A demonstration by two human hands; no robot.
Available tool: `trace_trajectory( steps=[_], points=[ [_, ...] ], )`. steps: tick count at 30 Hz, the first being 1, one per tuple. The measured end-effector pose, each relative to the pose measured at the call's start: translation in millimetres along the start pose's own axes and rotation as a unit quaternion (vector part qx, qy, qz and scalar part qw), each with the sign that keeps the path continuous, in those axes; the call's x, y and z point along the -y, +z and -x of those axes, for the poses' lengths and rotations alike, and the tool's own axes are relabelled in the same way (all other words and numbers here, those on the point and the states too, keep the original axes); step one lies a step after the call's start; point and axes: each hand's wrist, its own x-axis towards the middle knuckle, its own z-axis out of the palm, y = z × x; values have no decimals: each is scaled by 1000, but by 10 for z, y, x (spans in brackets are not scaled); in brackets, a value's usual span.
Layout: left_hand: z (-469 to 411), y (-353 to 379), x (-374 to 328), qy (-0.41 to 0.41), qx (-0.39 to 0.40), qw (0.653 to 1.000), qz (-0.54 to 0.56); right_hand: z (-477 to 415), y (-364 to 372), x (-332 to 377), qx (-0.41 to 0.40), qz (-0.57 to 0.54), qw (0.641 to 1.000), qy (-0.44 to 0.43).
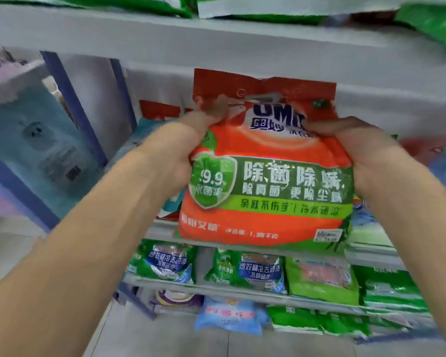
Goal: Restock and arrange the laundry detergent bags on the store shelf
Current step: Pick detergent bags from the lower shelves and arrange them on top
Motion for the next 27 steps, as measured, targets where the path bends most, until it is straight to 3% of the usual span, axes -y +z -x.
trace_trajectory(
  steps=[1,3,6,10,14,20,24,27],
  points=[
    [-73,-12,35,16,-23,999,-36,-49,37,32,1,28,1000,-10],
    [-241,27,78,33,-69,991,-111,-301,36,60,-83,106,990,-43],
    [-278,43,209,45,-124,965,-225,-450,49,-25,-144,297,942,-50],
    [-239,-29,367,61,-131,965,-219,-434,57,-33,-161,271,948,-44],
    [-233,-26,414,70,-109,977,-168,-165,63,-40,-137,339,929,-54],
    [-471,138,285,148,-146,967,-149,-117,20,-19,-224,378,878,-189],
    [-669,212,285,181,-130,949,-221,-314,16,21,-177,402,888,-139],
    [-692,176,326,149,-121,953,-236,-371,-18,-8,-154,431,882,-114]
  ],
)
